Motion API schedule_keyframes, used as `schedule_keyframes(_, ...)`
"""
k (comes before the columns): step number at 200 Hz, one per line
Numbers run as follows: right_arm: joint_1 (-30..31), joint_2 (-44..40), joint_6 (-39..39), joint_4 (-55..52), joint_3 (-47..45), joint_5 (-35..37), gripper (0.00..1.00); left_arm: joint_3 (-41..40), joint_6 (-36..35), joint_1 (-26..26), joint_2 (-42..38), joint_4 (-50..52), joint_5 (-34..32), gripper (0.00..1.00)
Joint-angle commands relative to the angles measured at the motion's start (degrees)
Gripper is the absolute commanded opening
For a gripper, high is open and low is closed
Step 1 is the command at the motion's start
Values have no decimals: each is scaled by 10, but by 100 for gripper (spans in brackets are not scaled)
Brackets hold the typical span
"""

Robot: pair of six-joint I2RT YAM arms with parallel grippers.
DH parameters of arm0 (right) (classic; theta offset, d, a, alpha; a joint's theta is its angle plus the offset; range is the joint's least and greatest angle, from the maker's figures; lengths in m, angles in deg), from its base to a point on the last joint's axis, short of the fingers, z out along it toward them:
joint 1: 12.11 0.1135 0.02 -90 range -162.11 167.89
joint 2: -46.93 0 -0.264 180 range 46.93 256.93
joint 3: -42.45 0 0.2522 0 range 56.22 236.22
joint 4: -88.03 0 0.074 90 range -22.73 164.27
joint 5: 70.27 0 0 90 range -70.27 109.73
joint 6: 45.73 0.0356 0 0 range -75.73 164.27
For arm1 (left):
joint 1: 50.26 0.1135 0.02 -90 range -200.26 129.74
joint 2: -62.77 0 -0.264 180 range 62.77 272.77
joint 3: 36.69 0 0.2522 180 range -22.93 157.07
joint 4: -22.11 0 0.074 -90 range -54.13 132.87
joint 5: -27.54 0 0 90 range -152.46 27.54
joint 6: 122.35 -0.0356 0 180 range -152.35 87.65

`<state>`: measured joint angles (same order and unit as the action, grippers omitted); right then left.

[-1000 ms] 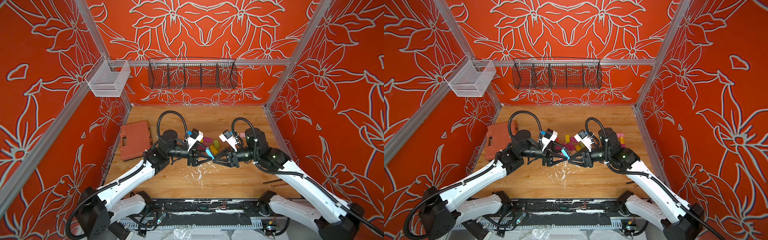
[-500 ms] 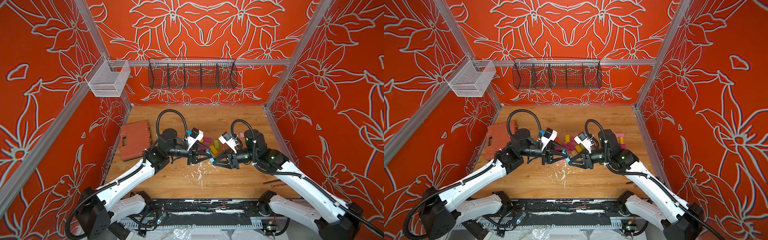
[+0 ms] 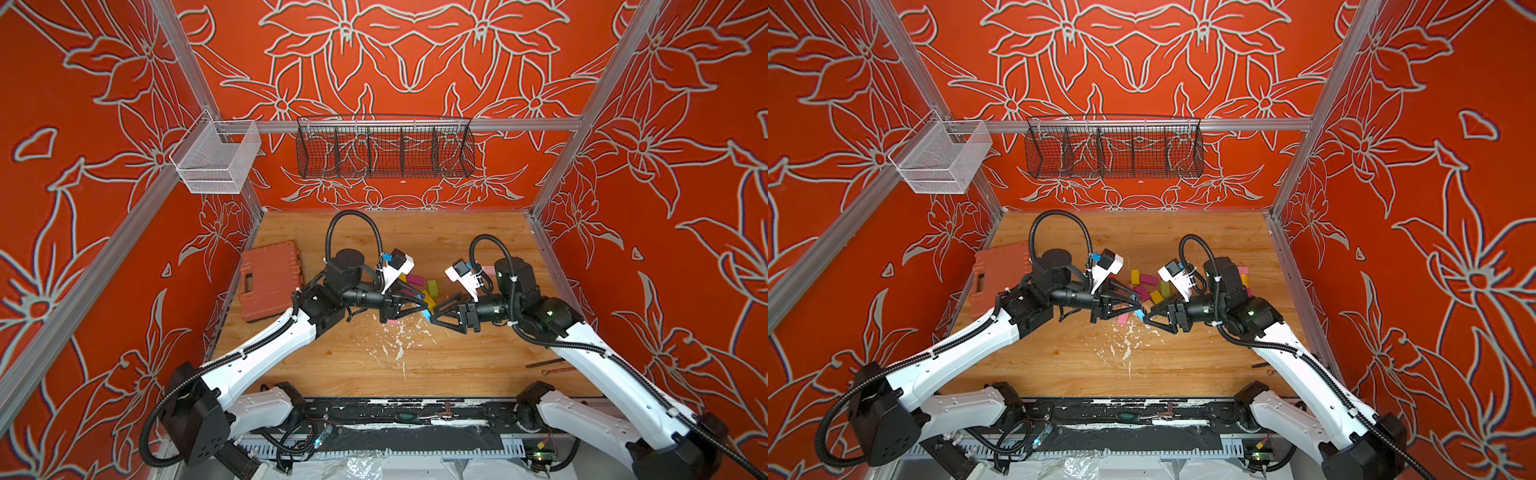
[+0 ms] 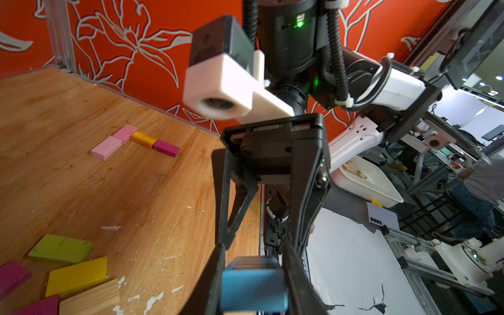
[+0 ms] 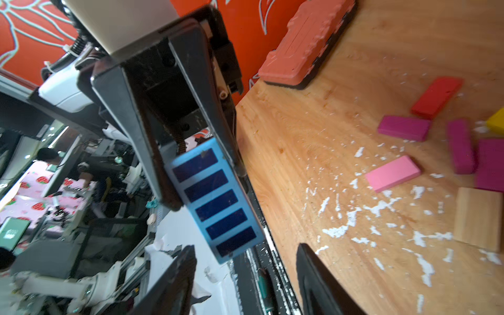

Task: Assemble the number 7 with building blocks
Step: Pick up the building block from the center of the board, then place the building block at the center of the board.

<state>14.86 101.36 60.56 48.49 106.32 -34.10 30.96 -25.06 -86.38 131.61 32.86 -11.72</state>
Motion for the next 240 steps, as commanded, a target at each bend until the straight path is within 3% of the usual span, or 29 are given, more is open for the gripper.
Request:
schedule_keyframes(1, -29, -25, -35, -83, 31, 83, 70, 14, 1, -4, 18, 43, -41, 9)
schedule_keyframes(15, -43, -35, -42, -129, 50, 161, 76, 30, 5, -4, 41, 73, -71, 9)
schedule_keyframes(55, -45, 3, -17, -267, 99, 505, 89, 141, 17, -32, 178, 219, -190, 8)
schedule_keyframes(89, -65, -4, 33, -272, 90, 636, 90, 319, 47, -96, 339, 409, -350, 5)
schedule_keyframes(113, -76, -27, 46, -241, 67, 636, 91, 447, 70, -130, 455, 511, -393, 4)
schedule_keyframes(144, -77, -45, 62, -232, 40, 619, 91, 585, 103, -151, 582, 596, -383, 4)
schedule_keyframes(208, -77, -134, 50, -215, -19, 553, 96, 795, 137, -161, 750, 686, -397, 11)
schedule_keyframes(223, -77, -150, 41, -209, -33, 524, 96, 815, 144, -161, 763, 683, -392, 18)
schedule_keyframes(240, -77, -167, 37, -208, -43, 506, 95, 818, 150, -160, 761, 668, -389, 40)
